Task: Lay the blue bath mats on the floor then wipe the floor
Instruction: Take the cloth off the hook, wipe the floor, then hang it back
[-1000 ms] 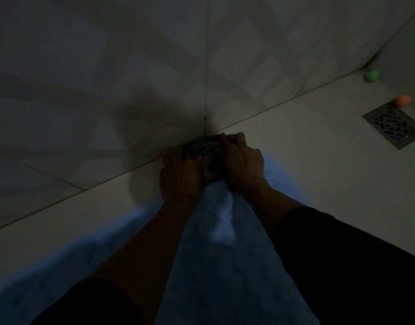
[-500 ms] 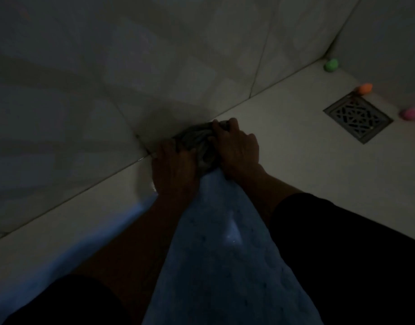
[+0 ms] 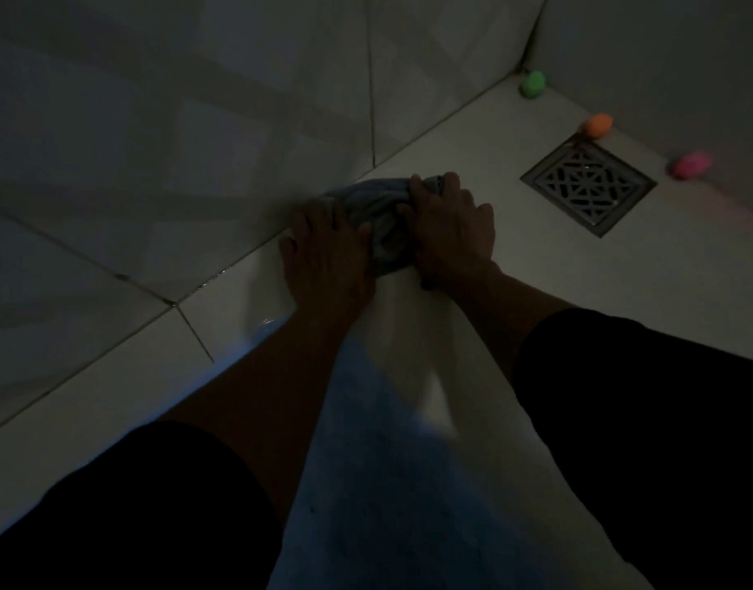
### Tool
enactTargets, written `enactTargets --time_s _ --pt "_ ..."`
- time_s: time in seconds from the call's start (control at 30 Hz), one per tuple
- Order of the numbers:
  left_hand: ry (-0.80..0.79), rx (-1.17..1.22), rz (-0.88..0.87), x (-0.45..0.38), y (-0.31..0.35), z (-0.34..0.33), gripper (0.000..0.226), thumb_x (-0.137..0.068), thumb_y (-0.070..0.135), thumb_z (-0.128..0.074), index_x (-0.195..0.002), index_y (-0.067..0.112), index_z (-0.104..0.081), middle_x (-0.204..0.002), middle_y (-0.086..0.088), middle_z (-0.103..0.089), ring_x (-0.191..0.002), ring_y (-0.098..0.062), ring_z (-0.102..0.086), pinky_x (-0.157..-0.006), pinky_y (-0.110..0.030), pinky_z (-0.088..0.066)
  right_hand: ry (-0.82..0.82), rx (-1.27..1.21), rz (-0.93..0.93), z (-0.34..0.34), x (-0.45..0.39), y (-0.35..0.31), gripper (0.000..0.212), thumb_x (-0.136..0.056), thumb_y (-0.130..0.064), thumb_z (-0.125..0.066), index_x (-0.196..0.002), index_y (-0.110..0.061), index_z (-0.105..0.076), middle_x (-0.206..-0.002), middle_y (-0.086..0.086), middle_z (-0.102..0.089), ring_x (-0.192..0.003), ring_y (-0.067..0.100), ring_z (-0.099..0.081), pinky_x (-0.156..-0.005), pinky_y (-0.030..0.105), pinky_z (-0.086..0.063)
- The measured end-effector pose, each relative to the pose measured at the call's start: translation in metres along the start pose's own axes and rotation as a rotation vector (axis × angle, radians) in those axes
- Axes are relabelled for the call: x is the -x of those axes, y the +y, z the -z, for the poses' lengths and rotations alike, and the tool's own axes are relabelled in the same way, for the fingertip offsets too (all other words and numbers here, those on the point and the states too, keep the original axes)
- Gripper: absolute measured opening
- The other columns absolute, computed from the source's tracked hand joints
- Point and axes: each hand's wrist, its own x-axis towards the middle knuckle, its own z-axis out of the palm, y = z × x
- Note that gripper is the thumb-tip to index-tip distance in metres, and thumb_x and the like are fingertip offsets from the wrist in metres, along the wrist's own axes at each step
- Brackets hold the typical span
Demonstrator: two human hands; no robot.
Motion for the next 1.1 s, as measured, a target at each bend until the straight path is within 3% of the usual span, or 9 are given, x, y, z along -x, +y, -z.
enactTargets --time_s 0.2,0.4,0.63,0.8,0.93,1.03,1.1 --pt "-0.026 -0.021 -0.045 0.01 0.02 -0.004 0.058 -0.106 0.047 -0.026 -0.152 0.012 -0.029 -0.144 -0.017 -0.037 -0.13 -0.039 -0.034 -0.1 -0.049 -0.032 0.018 -0.004 -0.058 0.003 0.02 0.022 0.054 -0.103 -0.047 -0.034 -0.151 -0.022 -0.031 -0.14 0.013 -0.04 -0.124 0.034 -0.041 -0.096 0.046 -0.035" --pt "-0.029 -0.014 -0.088 0.039 0.032 -0.007 0.058 -0.105 0.047 -0.029 -0.15 0.01 -0.032 -0.135 -0.018 -0.044 -0.119 -0.039 -0.041 -0.092 -0.049 -0.035 -0.004 -0.006 -0.111 0.012 0.058 0.036 0.055 -0.103 -0.047 -0.032 -0.152 -0.021 -0.029 -0.139 0.012 -0.039 -0.123 0.033 -0.04 -0.096 0.044 -0.034" --pt "-0.109 -0.016 -0.142 0.07 0.041 0.0 0.055 -0.105 0.045 -0.029 -0.15 0.012 -0.031 -0.14 -0.014 -0.04 -0.119 -0.039 -0.038 -0.094 -0.049 -0.032 -0.062 -0.067 -0.206 0.02 0.096 0.044 0.052 -0.103 -0.045 -0.033 -0.149 -0.021 -0.033 -0.14 0.012 -0.04 -0.126 0.033 -0.038 -0.099 0.046 -0.034" --pt "-0.207 0.118 -0.157 0.078 0.033 0.017 0.049 -0.103 0.04 -0.039 -0.144 0.013 -0.039 -0.14 -0.015 -0.04 -0.124 -0.04 -0.039 -0.099 -0.05 -0.034 0.051 -0.354 -0.325 0.027 0.113 0.035 0.043 -0.098 -0.048 -0.046 -0.129 -0.021 -0.057 -0.125 0.011 -0.053 -0.116 0.032 -0.05 -0.095 0.043 -0.043" --pt "-0.259 0.38 -0.157 0.082 0.021 0.039 0.058 -0.086 0.049 -0.061 -0.136 0.019 -0.055 -0.128 -0.015 -0.054 -0.12 -0.037 -0.052 -0.102 -0.047 -0.046 0.118 -0.653 -0.469 0.048 0.118 0.024 0.044 -0.091 -0.031 -0.06 -0.133 -0.022 -0.049 -0.122 0.01 -0.06 -0.112 0.029 -0.057 -0.091 0.036 -0.044" --pt "-0.21 0.493 -0.154 0.084 0.01 0.061 0.072 -0.069 0.057 -0.056 -0.129 0.016 -0.064 -0.121 -0.015 -0.068 -0.113 -0.034 -0.064 -0.098 -0.038 -0.052 0.098 -0.827 -0.596 0.071 0.122 0.013 0.06 -0.085 -0.023 -0.067 -0.14 -0.019 -0.044 -0.124 0.012 -0.061 -0.117 0.03 -0.057 -0.1 0.034 -0.045" --pt "-0.212 0.587 -0.108 0.086 0.003 0.081 0.076 -0.072 0.045 -0.057 -0.14 0.01 -0.054 -0.134 -0.019 -0.061 -0.125 -0.034 -0.057 -0.104 -0.037 -0.045 0.097 -0.852 -0.603 0.086 0.124 0.006 0.038 -0.081 -0.021 -0.07 -0.117 -0.015 -0.062 -0.105 0.01 -0.065 -0.109 0.03 -0.062 -0.096 0.034 -0.051"
